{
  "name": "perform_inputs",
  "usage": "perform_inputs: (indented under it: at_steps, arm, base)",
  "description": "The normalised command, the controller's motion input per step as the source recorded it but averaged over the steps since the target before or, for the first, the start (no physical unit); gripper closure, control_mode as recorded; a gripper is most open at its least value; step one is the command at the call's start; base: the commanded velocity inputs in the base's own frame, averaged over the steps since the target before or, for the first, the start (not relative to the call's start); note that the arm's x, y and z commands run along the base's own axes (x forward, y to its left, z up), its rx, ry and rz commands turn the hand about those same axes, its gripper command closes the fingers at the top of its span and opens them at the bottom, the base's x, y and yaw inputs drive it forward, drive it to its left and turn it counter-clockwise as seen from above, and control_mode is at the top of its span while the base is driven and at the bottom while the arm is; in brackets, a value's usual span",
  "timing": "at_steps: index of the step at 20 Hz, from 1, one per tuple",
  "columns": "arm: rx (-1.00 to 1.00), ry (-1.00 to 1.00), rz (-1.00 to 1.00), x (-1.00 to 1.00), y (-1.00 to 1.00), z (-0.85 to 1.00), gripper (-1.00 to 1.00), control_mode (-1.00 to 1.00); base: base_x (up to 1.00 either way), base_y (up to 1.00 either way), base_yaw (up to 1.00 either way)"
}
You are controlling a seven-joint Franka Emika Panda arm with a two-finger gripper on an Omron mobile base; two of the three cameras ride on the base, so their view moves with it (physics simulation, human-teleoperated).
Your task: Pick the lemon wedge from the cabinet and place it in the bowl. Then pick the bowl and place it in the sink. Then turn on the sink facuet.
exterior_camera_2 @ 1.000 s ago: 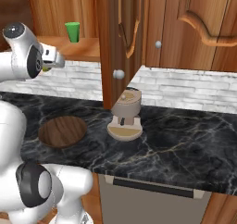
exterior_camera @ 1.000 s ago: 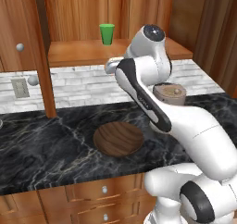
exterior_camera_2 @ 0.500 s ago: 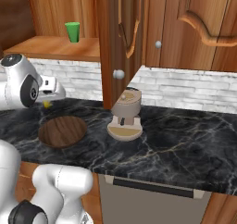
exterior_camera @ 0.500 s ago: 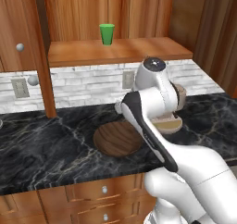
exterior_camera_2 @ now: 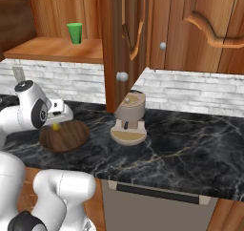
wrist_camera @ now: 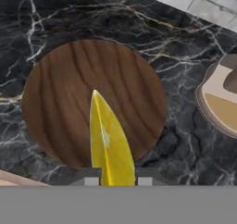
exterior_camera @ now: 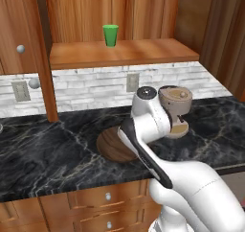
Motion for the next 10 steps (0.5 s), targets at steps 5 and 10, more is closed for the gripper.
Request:
perform_inputs:
  at_steps: [5,10]
  arm:
    - [0.0,0.0,0.0,0.47,0.04,-0.55,1.0,-1.0]
    - [0.0,0.0,0.0,0.32,0.09,-0.51,1.0,-1.0]
  base:
    - [0.0,0.0,0.0]
    - [0.0,0.0,0.0]
